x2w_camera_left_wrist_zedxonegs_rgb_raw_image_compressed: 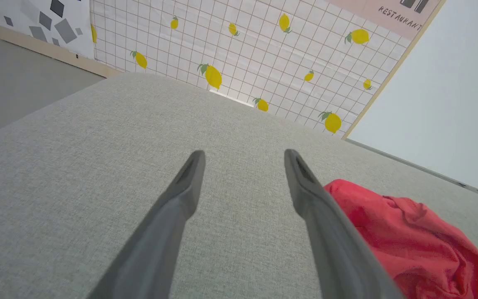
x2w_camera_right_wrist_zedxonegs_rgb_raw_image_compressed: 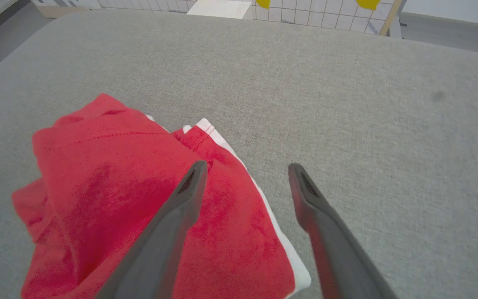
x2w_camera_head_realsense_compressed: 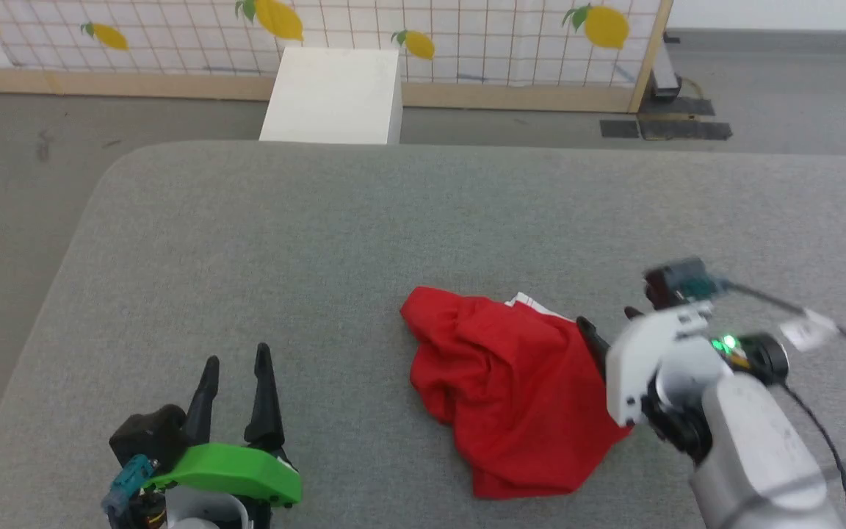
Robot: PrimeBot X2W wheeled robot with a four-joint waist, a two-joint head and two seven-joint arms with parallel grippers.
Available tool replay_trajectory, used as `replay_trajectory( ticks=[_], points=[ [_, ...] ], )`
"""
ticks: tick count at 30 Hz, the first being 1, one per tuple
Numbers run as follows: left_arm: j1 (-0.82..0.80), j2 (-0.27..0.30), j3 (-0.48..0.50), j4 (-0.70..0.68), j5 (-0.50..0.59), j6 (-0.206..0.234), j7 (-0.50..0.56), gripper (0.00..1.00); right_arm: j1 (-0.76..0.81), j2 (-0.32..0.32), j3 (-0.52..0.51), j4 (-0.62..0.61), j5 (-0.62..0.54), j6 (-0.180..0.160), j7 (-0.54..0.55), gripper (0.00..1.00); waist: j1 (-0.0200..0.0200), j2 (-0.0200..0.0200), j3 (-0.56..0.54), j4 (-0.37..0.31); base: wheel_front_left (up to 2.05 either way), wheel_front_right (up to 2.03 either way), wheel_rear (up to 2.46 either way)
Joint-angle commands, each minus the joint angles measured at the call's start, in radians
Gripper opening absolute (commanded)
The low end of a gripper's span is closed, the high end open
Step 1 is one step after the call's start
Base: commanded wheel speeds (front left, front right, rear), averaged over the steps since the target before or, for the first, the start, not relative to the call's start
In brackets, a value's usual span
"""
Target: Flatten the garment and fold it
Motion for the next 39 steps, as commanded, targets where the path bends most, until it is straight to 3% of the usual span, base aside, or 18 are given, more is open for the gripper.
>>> replay_trajectory(
  ticks=[1,8,14,16,17,22,27,30,33,36,39],
  points=[
    [0.004,-0.007,0.012,-0.010,0.012,-0.006,-0.005,1.00,-0.042,-0.001,0.013,0.020,-0.023,-0.002,0.060,1.00,0.0001,0.0112,0.028,0.021,0.00,0.00,0.00],
    [-0.042,-0.032,0.022,-0.020,0.031,-0.040,-0.005,1.00,-0.163,-0.010,0.108,0.145,-0.135,-0.002,0.341,1.00,0.0001,0.0112,0.090,0.088,0.00,0.00,0.00],
    [-0.060,-0.042,0.039,-0.021,0.005,-0.059,-0.005,1.00,-0.167,-0.041,0.140,0.184,-0.115,-0.002,0.424,1.00,0.0001,0.0112,0.109,0.114,0.00,0.00,0.00],
    [-0.059,-0.043,0.040,-0.017,0.006,-0.062,-0.005,1.00,-0.166,-0.042,0.126,0.171,-0.100,-0.002,0.398,0.15,0.0001,0.0112,0.103,0.113,0.00,0.00,0.00],
    [-0.057,-0.043,0.040,-0.015,0.004,-0.062,-0.005,1.00,-0.165,-0.042,0.118,0.161,-0.089,-0.002,0.380,0.00,0.0001,0.0112,0.097,0.110,0.00,0.00,0.00],
    [-0.046,-0.043,0.038,-0.011,0.009,-0.061,-0.005,1.00,-0.143,-0.042,0.076,0.069,-0.025,-0.002,0.279,0.00,0.0001,0.0112,0.053,0.092,0.00,0.00,0.00],
    [-0.023,-0.043,0.038,-0.005,0.018,-0.059,-0.005,1.00,-0.042,-0.072,0.106,-0.144,0.076,-0.002,0.251,0.00,0.0001,0.0112,0.000,0.061,0.00,0.00,0.00],
    [-0.008,-0.043,0.036,-0.002,0.020,-0.059,-0.005,1.00,0.079,-0.121,0.171,-0.313,0.163,-0.002,0.317,0.00,0.0001,0.0112,-0.023,0.039,0.00,0.00,0.00],
    [0.002,-0.043,0.032,0.002,0.022,-0.059,-0.005,1.00,0.228,-0.199,0.246,-0.448,0.269,-0.002,0.451,0.00,0.0001,0.0112,-0.041,0.019,0.00,0.00,0.00],
    [0.007,-0.043,0.029,0.003,0.023,-0.057,-0.005,1.00,0.352,-0.247,0.261,-0.514,0.324,-0.002,0.553,0.00,0.0001,0.0112,-0.048,0.003,0.00,0.00,0.00],
    [0.005,-0.043,0.024,0.010,0.022,-0.059,-0.005,1.00,0.497,-0.250,0.241,-0.525,0.336,-0.002,0.646,0.00,0.0001,0.0112,-0.047,-0.013,0.00,0.00,0.00]
  ],
)
